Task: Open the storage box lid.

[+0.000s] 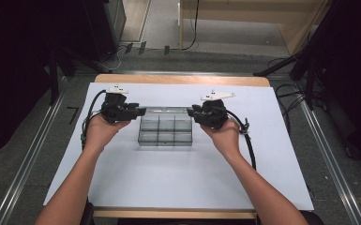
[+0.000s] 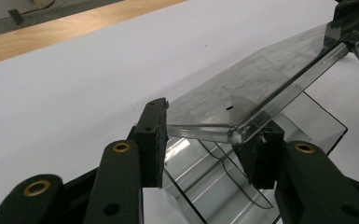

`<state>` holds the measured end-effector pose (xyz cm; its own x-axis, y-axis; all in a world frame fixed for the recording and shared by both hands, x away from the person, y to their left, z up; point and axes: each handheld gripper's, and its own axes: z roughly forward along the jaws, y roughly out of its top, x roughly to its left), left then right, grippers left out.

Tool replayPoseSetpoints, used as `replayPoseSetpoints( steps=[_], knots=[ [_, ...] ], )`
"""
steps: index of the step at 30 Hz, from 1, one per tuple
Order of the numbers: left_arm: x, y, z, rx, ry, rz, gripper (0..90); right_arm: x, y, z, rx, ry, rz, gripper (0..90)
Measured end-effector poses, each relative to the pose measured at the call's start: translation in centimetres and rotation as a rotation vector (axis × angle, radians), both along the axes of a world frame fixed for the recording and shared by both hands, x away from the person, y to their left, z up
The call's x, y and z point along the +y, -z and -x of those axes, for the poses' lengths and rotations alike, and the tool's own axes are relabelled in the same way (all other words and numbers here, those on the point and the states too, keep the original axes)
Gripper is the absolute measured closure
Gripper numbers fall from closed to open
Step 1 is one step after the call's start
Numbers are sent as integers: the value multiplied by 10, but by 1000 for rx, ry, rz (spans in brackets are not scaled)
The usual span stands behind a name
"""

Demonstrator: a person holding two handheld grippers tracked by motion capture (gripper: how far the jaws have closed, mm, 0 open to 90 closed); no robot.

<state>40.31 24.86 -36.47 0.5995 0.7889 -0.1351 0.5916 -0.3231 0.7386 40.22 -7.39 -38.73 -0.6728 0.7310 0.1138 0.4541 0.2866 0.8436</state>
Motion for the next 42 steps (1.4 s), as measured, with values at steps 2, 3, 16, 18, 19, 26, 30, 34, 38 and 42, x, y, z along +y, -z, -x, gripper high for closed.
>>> replayPoseSetpoints(
  steps=[2,3,16,18,19,26,30,34,38,42],
  knots=[
    [0,0,-1,-3,-4,7,593,1,0,-2,2,7,-3,708],
    [0,0,-2,-5,-2,4,594,0,0,-3,5,7,-4,708],
    [-3,2,-13,-32,-11,-15,603,2,3,-14,-1,24,-29,706],
    [-3,3,-15,-35,-17,-5,603,2,3,-17,2,31,-30,706],
    [-2,3,-17,-36,-18,1,605,3,3,-18,0,33,-30,706],
    [-3,7,-24,-46,-18,20,613,6,5,-26,-6,52,-29,704],
    [-3,9,-27,-50,-29,31,619,7,8,-30,-4,58,-27,704],
    [-1,9,-29,-49,-32,49,632,9,10,-32,-9,68,-29,704],
    [-1,9,-29,-38,-40,50,639,10,12,-34,-14,67,-21,698],
    [-2,8,-28,-39,-45,37,645,11,12,-35,-15,65,-21,698]
  ],
)
